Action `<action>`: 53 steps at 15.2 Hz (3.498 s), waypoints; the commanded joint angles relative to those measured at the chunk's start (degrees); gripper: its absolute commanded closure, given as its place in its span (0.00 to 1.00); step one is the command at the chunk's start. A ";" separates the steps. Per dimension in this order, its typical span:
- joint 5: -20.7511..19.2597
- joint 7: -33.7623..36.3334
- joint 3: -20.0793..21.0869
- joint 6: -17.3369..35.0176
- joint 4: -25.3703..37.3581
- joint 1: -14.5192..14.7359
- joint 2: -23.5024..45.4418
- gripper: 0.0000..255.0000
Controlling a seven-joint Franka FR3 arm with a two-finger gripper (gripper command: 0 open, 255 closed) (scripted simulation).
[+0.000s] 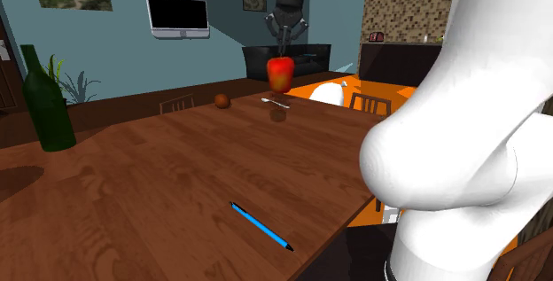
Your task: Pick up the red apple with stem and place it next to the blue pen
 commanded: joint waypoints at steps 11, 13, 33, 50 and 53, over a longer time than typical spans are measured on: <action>1.87 3.78 5.21 3.46 -13.34 4.83 -11.72 0.00; 0.53 -4.63 5.37 7.12 -18.99 6.59 -14.39 0.00; 0.43 -7.12 6.05 14.16 -25.45 7.46 -14.07 1.00; -15.89 11.79 16.30 15.10 -20.82 8.52 4.56 0.00; -16.36 12.11 16.18 17.39 -22.48 8.49 5.27 0.00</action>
